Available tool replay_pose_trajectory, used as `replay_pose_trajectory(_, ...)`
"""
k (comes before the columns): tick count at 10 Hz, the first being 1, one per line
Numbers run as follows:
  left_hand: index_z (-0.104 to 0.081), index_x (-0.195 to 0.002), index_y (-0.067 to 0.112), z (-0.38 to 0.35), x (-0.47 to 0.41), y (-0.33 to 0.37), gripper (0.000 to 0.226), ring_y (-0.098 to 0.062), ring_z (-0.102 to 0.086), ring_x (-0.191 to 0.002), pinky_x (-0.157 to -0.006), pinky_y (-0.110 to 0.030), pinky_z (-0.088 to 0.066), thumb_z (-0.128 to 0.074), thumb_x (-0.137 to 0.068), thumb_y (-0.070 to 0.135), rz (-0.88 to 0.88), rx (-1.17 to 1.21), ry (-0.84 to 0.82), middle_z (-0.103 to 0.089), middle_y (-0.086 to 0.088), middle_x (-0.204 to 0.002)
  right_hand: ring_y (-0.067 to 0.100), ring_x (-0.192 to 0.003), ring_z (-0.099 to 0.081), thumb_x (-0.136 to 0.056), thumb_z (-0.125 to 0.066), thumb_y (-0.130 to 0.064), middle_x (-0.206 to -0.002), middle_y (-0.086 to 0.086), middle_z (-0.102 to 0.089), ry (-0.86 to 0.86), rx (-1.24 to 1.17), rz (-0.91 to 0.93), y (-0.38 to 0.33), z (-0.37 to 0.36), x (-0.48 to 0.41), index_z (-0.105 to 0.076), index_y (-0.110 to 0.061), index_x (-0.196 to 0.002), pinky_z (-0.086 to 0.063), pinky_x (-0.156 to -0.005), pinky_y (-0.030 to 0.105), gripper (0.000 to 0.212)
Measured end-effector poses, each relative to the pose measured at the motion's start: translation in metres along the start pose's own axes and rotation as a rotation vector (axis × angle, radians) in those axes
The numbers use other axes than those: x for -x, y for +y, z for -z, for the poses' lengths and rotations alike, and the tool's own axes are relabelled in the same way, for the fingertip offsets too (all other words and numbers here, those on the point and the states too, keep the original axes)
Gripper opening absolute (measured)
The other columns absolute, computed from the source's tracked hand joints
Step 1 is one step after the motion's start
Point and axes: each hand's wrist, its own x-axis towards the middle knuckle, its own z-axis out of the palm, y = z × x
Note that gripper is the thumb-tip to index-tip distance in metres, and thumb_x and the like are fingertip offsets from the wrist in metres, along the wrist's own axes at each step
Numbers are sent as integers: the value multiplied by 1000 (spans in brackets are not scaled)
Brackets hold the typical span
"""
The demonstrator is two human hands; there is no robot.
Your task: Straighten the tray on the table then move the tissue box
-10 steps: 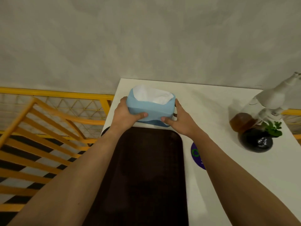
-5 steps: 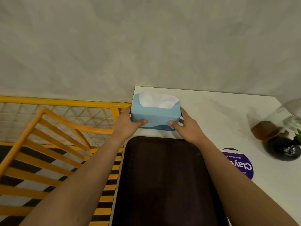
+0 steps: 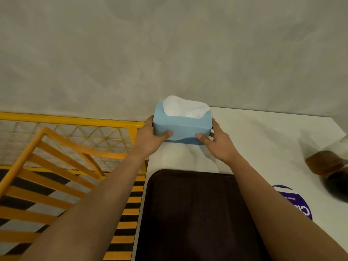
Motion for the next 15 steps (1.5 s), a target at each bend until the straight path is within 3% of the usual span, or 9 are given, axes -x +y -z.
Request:
replay_pose_trajectory(1,-39,-151,21,3,-20,0,86,-24,-59,-124,-96,-36,-52,-82,-81,45,5,-3,-5,-59,-2,-140,-9,-101,-54,-93,-67,-57,-122,-43,-44,-3,6,3,2,-2,-19,-26,-38,-158,-40,-72,-5,79)
replay_pose_trajectory(3,-36,-152,24,1,-51,-2,86,-19,-57,-123,-80,-13,-44,-79,-82,49,-9,-11,-15,-58,0,-141,7,-107,-56,-93,-67,-56,-128,-28,-52,-9,23,-19,6,1,-54,-24,-34,-160,-39,-69,-5,82)
replay_pose_trajectory(5,-32,-153,26,-2,-68,-4,89,-23,-58,-124,-87,-24,-46,-78,-82,52,-4,-27,-17,-58,0,-143,7,-114,-51,-93,-65,-59,-135,-21,-48,-30,61,-46,10,4,-74,-22,-33,-161,-38,-73,0,84)
replay_pose_trajectory(7,-33,-152,24,-9,-81,-2,86,-21,-56,-125,-82,-16,-44,-78,-83,49,-18,-17,-25,-57,-1,-143,9,-118,-49,-96,-63,-56,-138,-20,-47,-66,65,-38,11,9,-87,-19,-34,-162,-38,-94,24,82)
replay_pose_trajectory(9,-32,-153,24,-10,-89,-5,85,-24,-56,-127,-87,-23,-44,-77,-85,49,-27,-27,-20,-56,-2,-144,13,-121,-50,-99,-62,-51,-139,-15,-48,-93,73,-29,9,9,-96,-18,-32,-162,-38,-96,27,79)
replay_pose_trajectory(11,-30,-153,23,-9,-94,-7,87,-26,-59,-123,-86,-24,-46,-76,-85,50,-30,-34,-37,-57,-3,-144,12,-122,-48,-100,-59,-53,-144,-14,-47,-103,70,-26,10,9,-99,-15,-32,-162,-38,-96,24,79)
replay_pose_trajectory(13,-28,-154,22,-9,-91,-4,85,-24,-58,-121,-85,-24,-45,-74,-87,49,-23,-39,-40,-55,-3,-144,12,-121,-48,-102,-57,-48,-141,-13,-45,-103,65,-35,8,6,-97,-12,-30,-161,-38,-82,3,77)
replay_pose_trajectory(14,-27,-154,20,-7,-91,1,85,-25,-55,-125,-82,-18,-43,-74,-88,45,-14,-36,-55,-53,-3,-144,18,-128,-49,-102,-57,-47,-142,-8,-46,-124,65,-40,4,8,-98,-12,-27,-162,-39,-96,22,78)
replay_pose_trajectory(15,-12,-160,14,-2,-80,11,103,-30,-42,-140,-97,-27,-41,-76,-86,47,34,-57,-56,-40,-8,-157,30,-139,-45,-100,-59,-50,-156,3,-43,-111,156,-95,-2,13,-94,-9,-22,-163,-40,-101,34,85)
